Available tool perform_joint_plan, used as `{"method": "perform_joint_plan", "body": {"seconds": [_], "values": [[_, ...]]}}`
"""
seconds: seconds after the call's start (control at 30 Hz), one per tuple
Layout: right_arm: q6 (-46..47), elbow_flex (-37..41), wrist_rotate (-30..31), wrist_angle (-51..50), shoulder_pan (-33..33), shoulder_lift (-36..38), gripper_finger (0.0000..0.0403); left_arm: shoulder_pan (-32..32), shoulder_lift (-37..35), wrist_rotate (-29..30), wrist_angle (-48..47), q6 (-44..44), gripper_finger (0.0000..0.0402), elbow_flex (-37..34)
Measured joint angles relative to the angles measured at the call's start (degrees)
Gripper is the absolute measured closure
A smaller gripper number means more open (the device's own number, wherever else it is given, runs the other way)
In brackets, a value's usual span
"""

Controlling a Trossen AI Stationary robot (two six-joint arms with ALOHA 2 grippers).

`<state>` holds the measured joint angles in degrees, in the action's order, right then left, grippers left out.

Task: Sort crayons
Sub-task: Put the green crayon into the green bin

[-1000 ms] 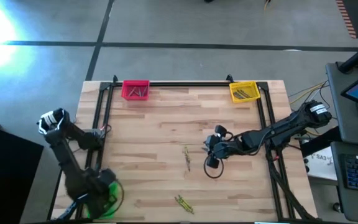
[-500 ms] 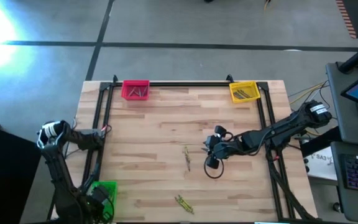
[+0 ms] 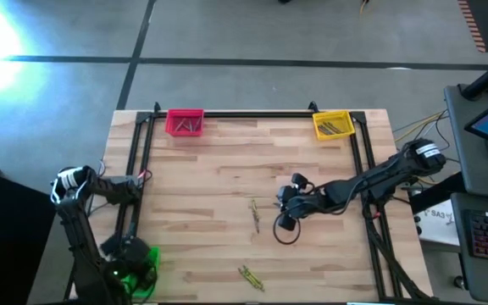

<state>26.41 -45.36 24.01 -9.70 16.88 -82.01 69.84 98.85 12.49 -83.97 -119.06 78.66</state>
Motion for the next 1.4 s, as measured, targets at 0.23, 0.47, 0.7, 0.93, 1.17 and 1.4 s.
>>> {"method": "perform_joint_plan", "body": {"seconds": [0.23, 0.47, 0.7, 0.93, 1.17, 1.4], "values": [[0.2, -0.2, -0.3, 5.7, 0.0, -6.6, 0.028, -8.4, -4.6, 12.1, 4.3, 9.2, 0.0217, -6.7], [5.2, -0.7, -0.4, 19.5, 0.0, -12.8, 0.028, -20.9, -7.5, 18.8, 29.9, 39.8, 0.0228, -18.8], [11.1, -8.2, 0.1, 17.2, -1.5, -19.1, 0.028, -30.4, -7.6, 20.6, 64.6, 71.7, 0.0249, -28.2], [13.6, -21.6, 4.6, -4.4, -2.5, -28.0, 0.028, -34.2, -7.5, 31.2, 65.4, 72.6, 0.0258, -30.9], [12.8, -27.4, 2.7, -7.9, -3.8, -32.8, 0.028, -34.8, -7.5, 31.9, 64.8, 73.6, 0.0259, -31.6], [8.8, -26.0, -0.7, -11.1, -4.5, -31.2, 0.0288, -34.7, -7.6, 31.5, 64.9, 72.9, 0.0259, -31.6]]}}
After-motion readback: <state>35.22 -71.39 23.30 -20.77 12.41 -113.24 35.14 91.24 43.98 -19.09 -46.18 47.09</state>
